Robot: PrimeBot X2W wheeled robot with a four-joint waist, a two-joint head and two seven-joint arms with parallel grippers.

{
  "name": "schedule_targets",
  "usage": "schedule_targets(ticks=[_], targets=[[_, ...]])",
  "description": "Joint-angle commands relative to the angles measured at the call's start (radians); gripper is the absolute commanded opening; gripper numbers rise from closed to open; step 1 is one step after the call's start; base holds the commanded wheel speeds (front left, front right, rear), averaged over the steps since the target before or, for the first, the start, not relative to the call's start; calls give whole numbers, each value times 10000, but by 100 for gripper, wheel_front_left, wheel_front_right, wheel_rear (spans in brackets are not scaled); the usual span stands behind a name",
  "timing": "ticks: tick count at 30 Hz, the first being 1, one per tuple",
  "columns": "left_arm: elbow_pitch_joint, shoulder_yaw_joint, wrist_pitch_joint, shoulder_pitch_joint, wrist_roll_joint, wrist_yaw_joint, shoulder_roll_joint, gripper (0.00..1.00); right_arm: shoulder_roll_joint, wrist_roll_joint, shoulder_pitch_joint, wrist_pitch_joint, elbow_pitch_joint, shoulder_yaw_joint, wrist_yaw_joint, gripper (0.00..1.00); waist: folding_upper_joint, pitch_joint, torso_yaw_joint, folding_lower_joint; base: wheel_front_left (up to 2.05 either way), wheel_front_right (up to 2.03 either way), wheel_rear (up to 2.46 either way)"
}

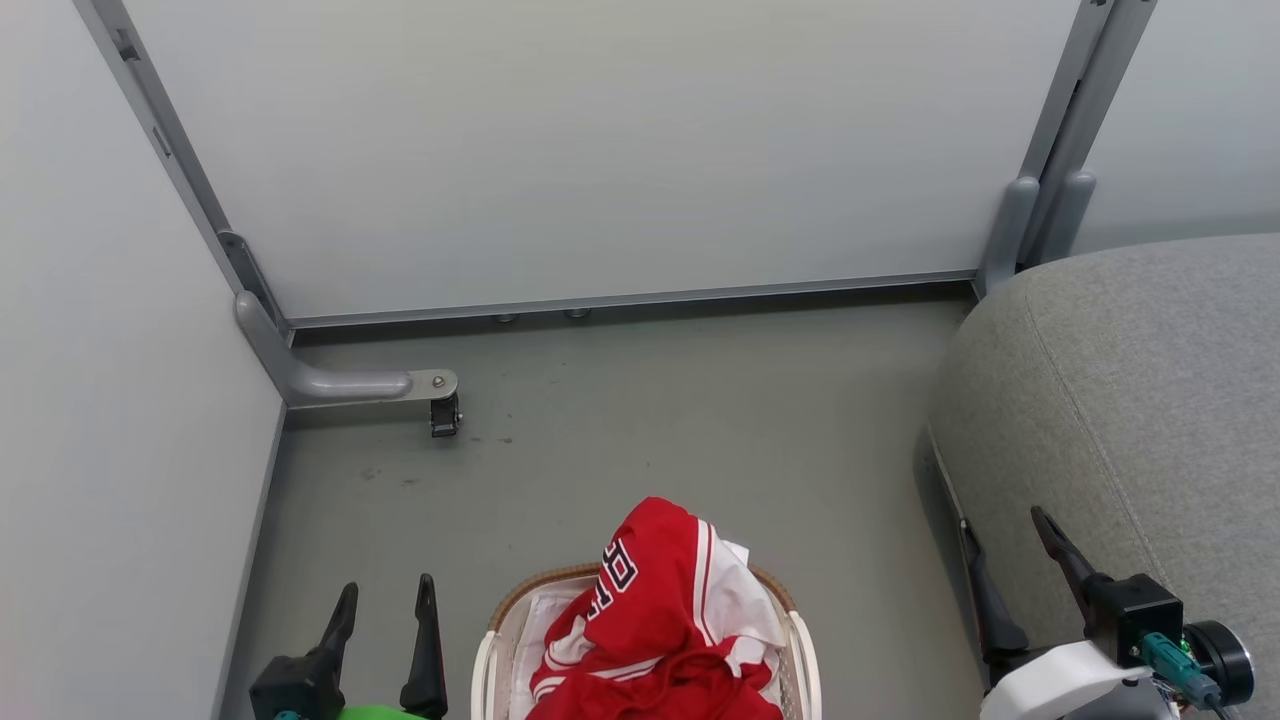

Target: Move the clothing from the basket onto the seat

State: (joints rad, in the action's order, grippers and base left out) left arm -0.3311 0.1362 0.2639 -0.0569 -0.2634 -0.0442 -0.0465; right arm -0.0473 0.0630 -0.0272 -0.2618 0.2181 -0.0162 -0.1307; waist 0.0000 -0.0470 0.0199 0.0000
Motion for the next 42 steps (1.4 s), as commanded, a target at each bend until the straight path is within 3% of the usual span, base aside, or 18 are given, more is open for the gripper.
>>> schedule_targets(ticks=[1, 25, 34, 42], targets=[[-30, -6, 11, -90, -80, 2, -69, 100, -57, 23, -96, -49, 11, -19, 0, 100, 0, 2, 1, 0, 0, 0, 0], [-122, 376, 10, 207, 24, -55, -68, 100, -57, 8, 142, -51, -182, -90, 0, 100, 0, 597, -119, 0, 0, 0, 0], [-453, 950, 10, 1414, 211, -175, -67, 100, -55, -71, 1078, -49, -422, -122, 1, 100, 0, 2409, -491, 0, 0, 0, 0], [-2165, 1549, 10, 3468, 654, -425, -65, 100, -49, -37, 2187, -49, -645, -67, 1, 100, 0, 4423, -942, 0, 0, 0, 0]])
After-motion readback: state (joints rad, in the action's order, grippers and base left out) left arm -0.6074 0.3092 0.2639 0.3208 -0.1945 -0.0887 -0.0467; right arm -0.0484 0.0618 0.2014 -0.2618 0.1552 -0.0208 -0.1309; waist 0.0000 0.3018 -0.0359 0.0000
